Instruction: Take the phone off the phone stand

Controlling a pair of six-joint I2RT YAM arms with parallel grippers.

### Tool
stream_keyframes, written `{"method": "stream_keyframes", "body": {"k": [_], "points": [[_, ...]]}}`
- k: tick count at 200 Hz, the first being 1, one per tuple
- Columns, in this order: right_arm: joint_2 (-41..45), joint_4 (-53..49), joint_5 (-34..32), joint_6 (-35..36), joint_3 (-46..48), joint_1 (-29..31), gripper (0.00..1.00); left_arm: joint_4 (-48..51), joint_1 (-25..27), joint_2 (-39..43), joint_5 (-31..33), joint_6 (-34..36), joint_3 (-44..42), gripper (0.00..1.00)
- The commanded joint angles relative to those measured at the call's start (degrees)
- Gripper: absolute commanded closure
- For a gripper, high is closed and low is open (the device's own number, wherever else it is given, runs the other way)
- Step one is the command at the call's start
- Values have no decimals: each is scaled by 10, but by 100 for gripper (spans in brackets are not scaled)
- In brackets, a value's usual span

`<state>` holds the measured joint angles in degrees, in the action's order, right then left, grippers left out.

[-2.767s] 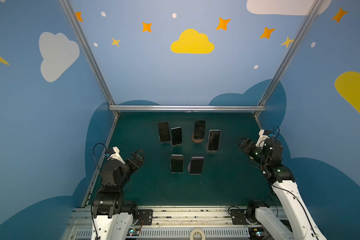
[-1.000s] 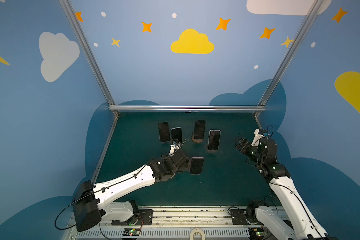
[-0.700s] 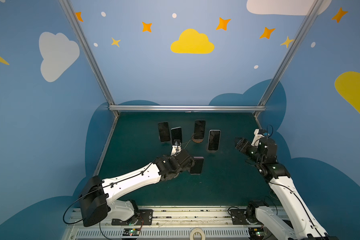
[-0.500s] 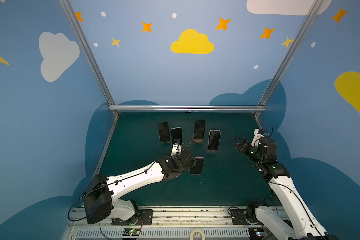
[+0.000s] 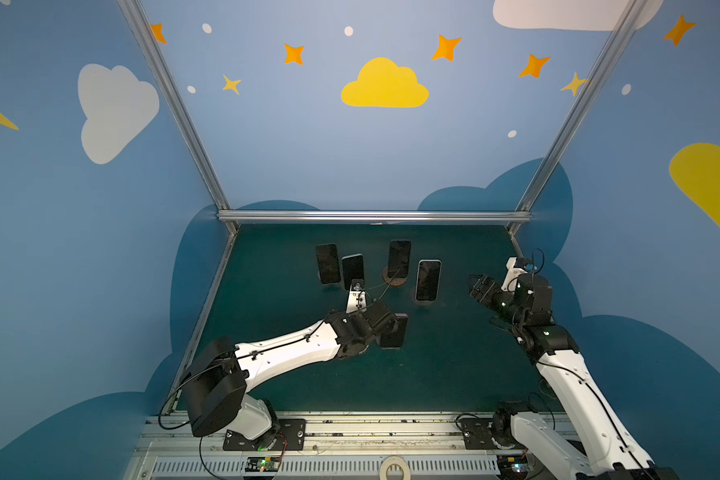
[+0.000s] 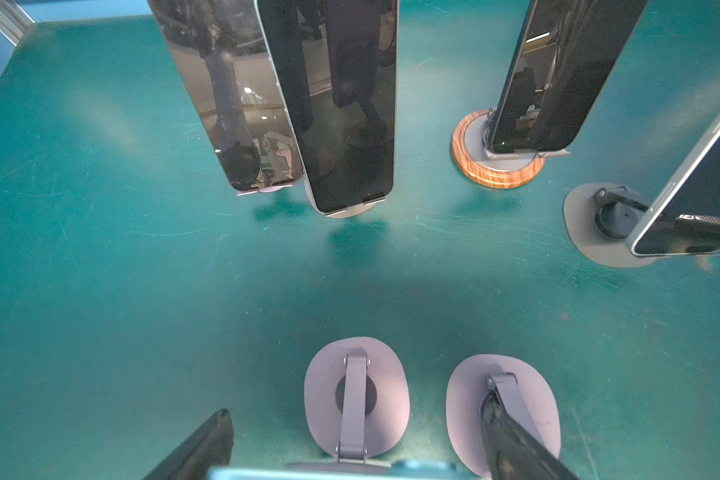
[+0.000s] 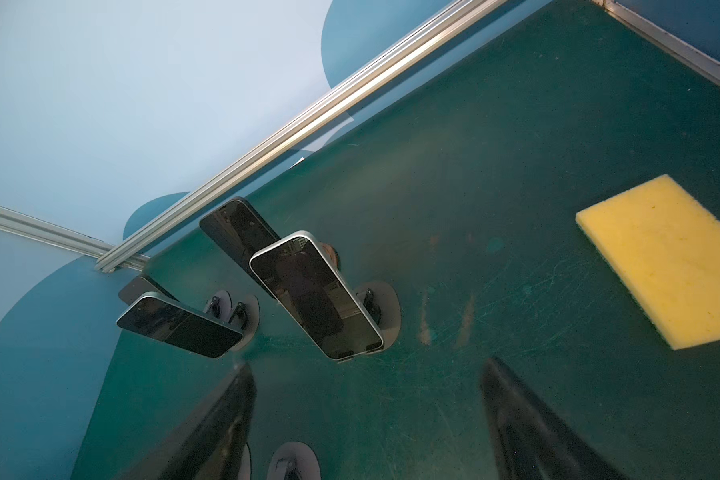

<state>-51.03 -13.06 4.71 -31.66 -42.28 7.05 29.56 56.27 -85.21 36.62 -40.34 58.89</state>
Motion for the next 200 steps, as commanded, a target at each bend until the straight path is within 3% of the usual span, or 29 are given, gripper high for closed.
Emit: {"method": "stream_keyframes", "body": {"k": [1, 70, 128, 200], "points": [[-2, 10, 6, 5, 1, 3, 15, -14, -7, -5, 14, 0, -9, 10], [-2, 13, 9, 4, 2, 4, 15, -35, -17, -13, 28, 8, -24, 20], [1, 9, 4, 5, 1, 5, 15, -40, -19, 1, 26, 21, -30, 37], [10, 12, 4, 4, 4, 4, 15, 10, -8, 60, 22, 44, 3, 42]]}}
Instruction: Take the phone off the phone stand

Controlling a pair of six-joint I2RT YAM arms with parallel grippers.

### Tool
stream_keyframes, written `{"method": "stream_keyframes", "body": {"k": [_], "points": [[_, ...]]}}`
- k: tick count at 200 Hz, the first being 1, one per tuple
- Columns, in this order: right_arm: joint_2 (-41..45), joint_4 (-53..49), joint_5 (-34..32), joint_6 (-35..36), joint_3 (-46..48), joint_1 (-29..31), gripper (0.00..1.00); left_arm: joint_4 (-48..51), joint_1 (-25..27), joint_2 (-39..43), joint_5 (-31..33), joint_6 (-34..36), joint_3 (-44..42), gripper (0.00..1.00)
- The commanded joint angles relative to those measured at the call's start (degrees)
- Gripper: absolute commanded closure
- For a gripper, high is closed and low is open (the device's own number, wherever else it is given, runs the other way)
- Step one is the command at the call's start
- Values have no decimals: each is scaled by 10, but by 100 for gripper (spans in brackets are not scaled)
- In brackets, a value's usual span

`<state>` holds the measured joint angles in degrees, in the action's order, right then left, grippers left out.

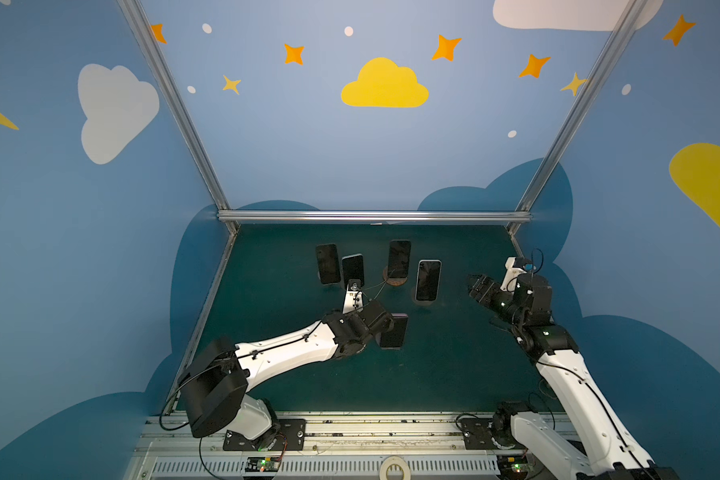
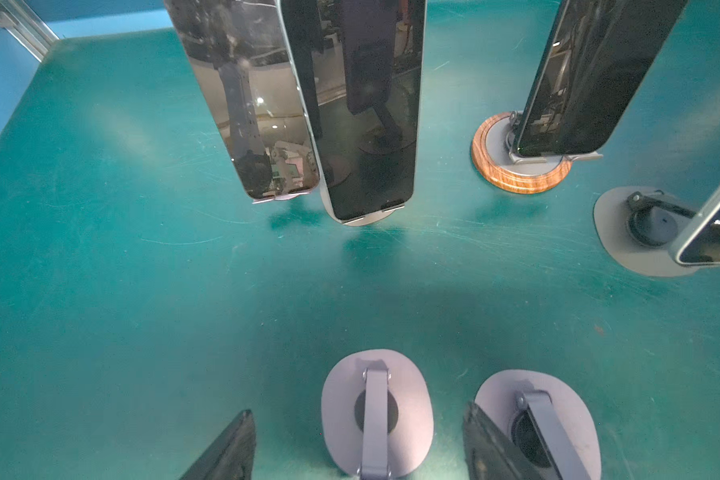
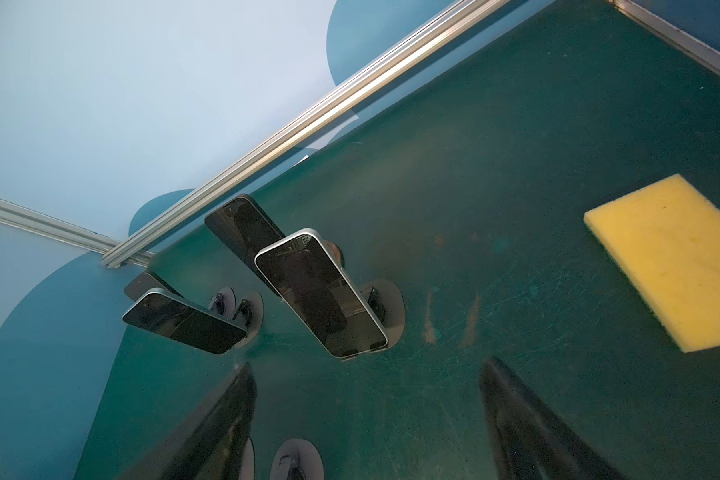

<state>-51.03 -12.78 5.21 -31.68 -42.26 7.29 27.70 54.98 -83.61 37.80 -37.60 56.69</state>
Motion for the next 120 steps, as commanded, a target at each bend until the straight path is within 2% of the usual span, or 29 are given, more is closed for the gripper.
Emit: {"method": "stream_keyframes", "body": {"k": [1, 36, 58, 84, 105, 120], "points": [[10, 9, 0, 4, 4, 1, 15, 30, 5, 46, 10, 17, 26, 42], [17, 11, 2, 2, 7, 2, 15, 68, 3, 95, 29, 49, 49, 44], [21, 14, 7, -1, 9, 2, 15, 103, -25, 127, 31, 84, 67, 44], [30, 16, 9, -3, 10, 2, 15, 126, -97, 166, -4, 138, 82, 44], [38, 15, 13, -6, 10, 2, 15, 146, -188, 186, -60, 179, 99, 44], [43, 15, 17, -8, 10, 2, 15, 146, -247, 186, -77, 224, 106, 44]]}}
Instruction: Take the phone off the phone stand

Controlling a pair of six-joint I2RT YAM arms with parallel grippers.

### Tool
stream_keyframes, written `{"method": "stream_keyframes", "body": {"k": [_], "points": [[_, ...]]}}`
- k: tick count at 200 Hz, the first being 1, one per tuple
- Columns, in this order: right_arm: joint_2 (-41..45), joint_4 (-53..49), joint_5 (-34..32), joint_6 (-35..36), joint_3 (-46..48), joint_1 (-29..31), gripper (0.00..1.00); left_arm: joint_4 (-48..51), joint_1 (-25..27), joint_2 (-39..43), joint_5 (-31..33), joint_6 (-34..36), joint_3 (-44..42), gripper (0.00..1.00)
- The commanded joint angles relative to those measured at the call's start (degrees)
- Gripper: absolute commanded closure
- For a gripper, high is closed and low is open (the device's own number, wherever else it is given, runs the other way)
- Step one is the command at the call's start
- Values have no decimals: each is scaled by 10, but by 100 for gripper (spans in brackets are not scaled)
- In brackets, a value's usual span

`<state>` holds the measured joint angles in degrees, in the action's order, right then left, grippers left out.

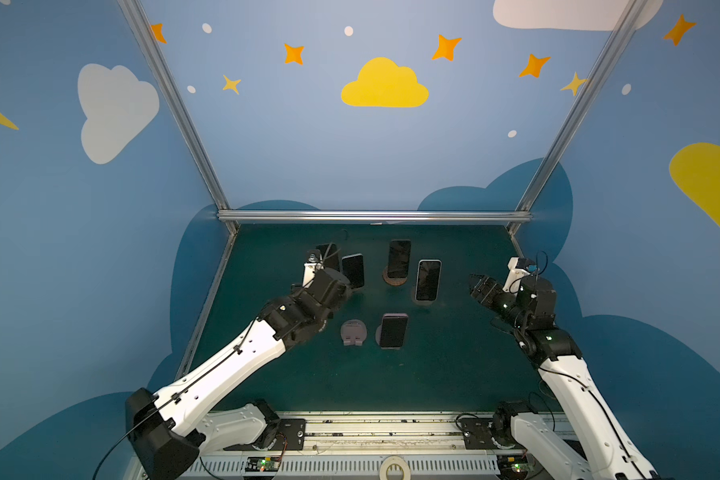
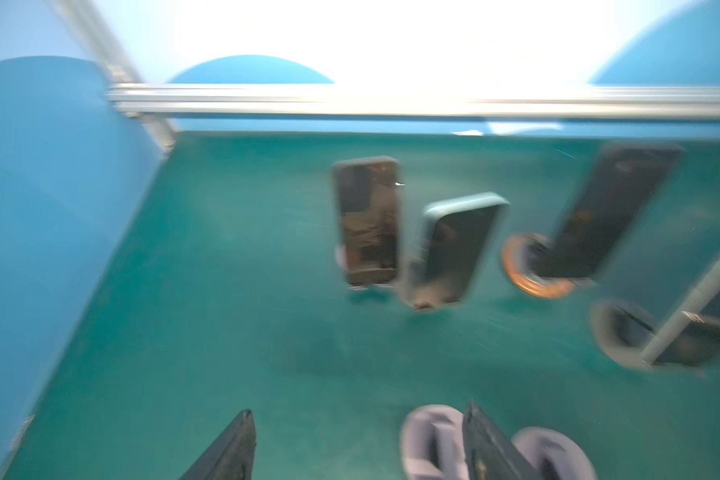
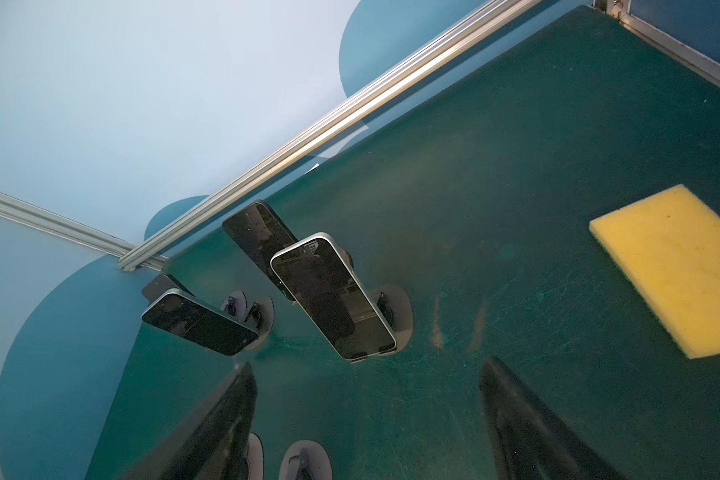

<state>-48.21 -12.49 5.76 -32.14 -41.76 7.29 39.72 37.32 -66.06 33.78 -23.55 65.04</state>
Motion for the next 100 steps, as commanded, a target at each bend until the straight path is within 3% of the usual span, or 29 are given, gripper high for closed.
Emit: {"method": "stream_keyframes", "body": {"k": [1, 26, 61, 100], "points": [[14, 13, 12, -4, 5, 2, 15, 25, -74, 10, -35, 87, 22, 44], [18, 21, 15, -9, 12, 2, 15, -28, -171, 2, -36, 137, 3, 44], [20, 23, 25, -16, 12, 2, 15, -96, -305, -57, -153, 147, -3, 44], [23, 15, 17, -15, 8, 3, 15, -114, -364, -193, -218, 166, 51, 45]]}}
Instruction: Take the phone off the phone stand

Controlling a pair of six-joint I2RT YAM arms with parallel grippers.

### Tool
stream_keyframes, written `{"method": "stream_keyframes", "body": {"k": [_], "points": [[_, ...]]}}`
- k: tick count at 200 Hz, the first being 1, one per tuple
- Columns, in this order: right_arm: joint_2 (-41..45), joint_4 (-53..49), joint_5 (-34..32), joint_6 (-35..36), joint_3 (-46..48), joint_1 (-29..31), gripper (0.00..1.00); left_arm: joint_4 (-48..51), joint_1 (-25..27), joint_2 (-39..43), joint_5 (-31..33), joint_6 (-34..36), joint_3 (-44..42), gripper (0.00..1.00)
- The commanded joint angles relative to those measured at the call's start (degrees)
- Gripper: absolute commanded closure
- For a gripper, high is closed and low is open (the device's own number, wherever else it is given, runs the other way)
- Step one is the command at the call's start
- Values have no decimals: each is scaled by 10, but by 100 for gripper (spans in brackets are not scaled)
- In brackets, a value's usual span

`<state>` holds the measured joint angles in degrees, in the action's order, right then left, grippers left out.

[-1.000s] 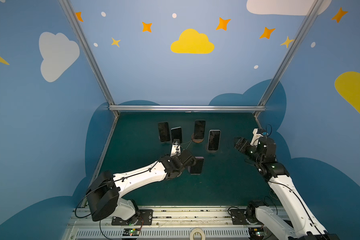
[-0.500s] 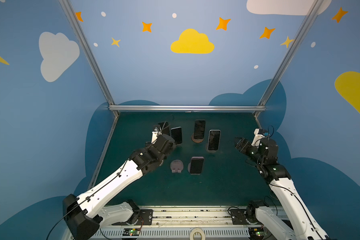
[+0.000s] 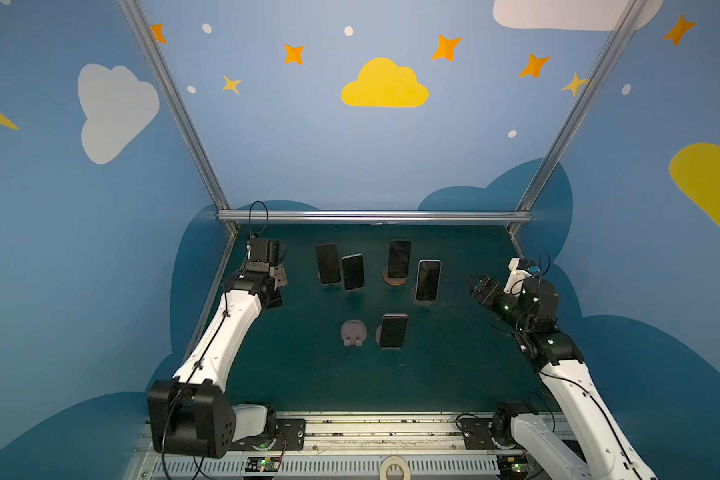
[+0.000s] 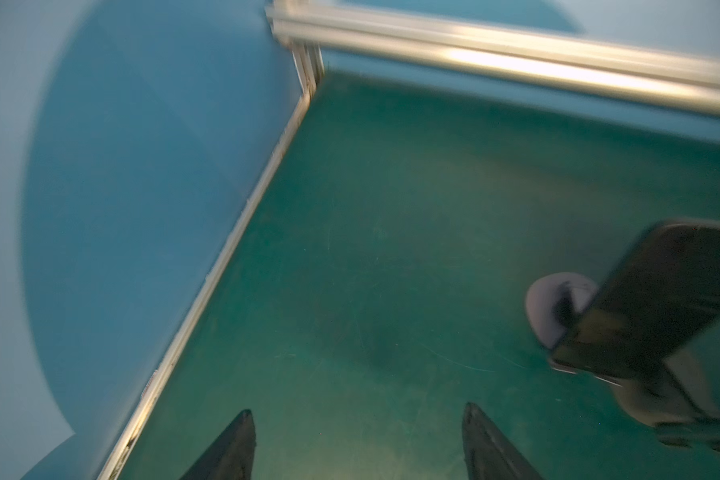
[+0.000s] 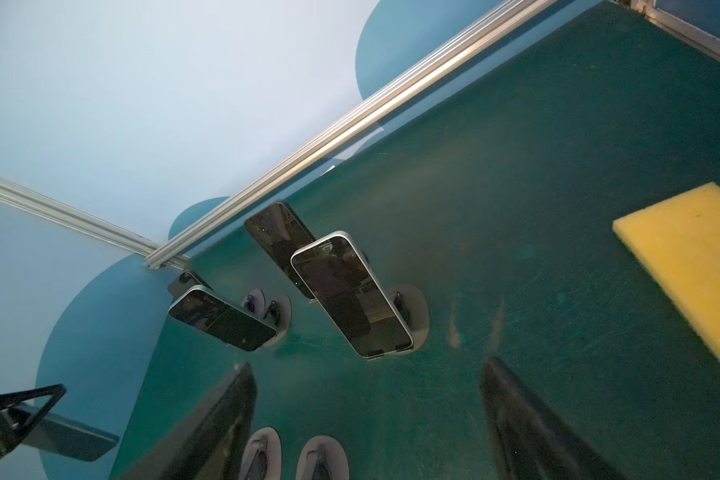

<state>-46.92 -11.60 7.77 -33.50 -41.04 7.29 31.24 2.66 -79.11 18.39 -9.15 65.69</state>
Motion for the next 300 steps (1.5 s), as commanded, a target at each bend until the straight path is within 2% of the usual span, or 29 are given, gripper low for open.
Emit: {"method": "stream_keyframes", "body": {"k": [1, 69, 120, 210, 300], "points": [[11, 4, -4, -1, 1, 3, 15, -27, -18, -64, -65, 22, 47, 45], [32, 4, 8, -5, 6, 4, 15, 55, -26, -212, -93, 48, 163, 44], [35, 2, 10, -5, 8, 6, 15, 94, -27, -302, -100, 60, 216, 44], [29, 1, 16, -5, 8, 9, 15, 93, -25, -394, -102, 62, 265, 43], [23, 6, 24, -8, 9, 10, 15, 136, -12, -494, -79, 79, 384, 39]]}}
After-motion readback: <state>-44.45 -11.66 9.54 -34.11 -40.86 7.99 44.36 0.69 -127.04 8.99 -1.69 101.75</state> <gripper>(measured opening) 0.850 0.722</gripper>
